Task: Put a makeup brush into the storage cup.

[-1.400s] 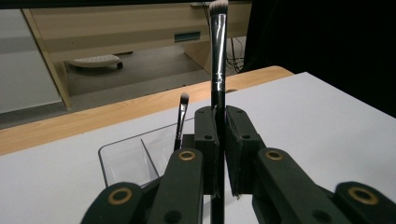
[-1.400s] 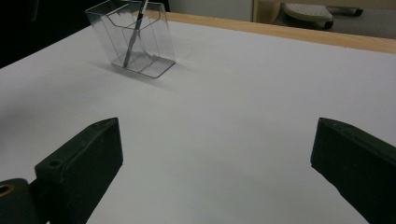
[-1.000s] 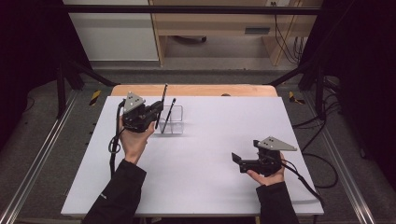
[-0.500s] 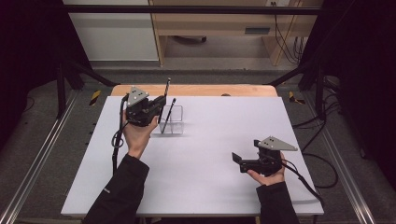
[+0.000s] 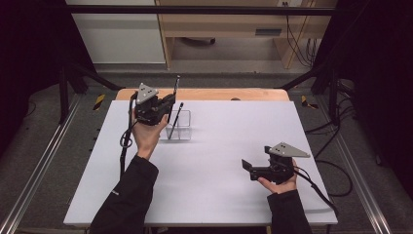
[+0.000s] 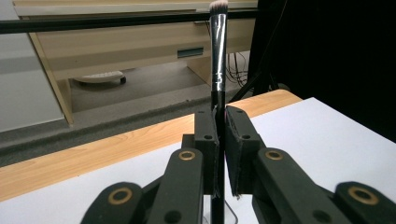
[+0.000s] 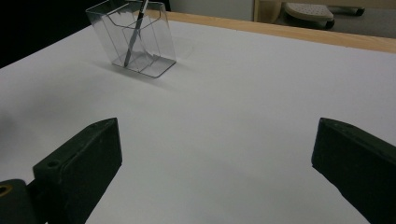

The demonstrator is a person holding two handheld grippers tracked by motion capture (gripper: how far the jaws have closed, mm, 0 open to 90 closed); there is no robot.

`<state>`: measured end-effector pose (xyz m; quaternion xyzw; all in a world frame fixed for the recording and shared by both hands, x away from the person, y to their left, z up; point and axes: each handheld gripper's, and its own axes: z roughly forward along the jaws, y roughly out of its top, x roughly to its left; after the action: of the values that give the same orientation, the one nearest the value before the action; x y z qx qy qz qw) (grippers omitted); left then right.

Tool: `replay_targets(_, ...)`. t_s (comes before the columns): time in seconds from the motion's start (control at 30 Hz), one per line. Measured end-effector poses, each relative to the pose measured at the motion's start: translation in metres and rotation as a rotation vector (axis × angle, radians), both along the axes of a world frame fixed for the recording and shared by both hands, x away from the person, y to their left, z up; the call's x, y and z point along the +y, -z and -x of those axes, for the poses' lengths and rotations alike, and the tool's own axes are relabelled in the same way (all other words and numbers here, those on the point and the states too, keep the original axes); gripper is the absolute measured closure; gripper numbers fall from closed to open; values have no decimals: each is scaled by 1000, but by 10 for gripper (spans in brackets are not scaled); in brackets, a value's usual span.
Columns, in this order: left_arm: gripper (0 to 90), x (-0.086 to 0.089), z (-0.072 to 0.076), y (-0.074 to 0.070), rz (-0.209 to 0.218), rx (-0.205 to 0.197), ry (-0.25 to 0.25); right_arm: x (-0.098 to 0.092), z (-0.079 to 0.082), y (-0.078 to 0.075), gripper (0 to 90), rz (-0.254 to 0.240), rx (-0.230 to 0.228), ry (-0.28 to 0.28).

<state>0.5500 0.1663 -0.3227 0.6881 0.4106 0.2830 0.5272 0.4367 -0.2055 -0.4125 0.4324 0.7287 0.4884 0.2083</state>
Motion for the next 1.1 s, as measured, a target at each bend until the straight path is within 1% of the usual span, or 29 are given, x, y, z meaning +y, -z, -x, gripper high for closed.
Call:
replay_targets(0.2, 834, -2, -8, 2, 6, 9, -2, 0, 0, 0, 23, 2, 0, -2)
replay_targets(0.3, 834, -5, -11, 3, -2, 6, -2, 0, 0, 0, 23, 4, 1, -1)
replay_targets(0.5, 834, -5, -18, 7, -7, 7, -9, 0, 0, 0, 23, 2, 1, -2)
replay_targets(0.67, 834, -7, -25, 11, -21, 10, -19, 0, -1, 1, 23, 7, 2, -2)
replay_targets(0.93, 834, -6, -35, 17, -21, 18, -35, -1, 0, 0, 23, -1, 2, -2)
replay_targets(1.1, 834, -7, -40, 20, -24, 20, -39, 0, -1, 1, 23, 6, 3, -3)
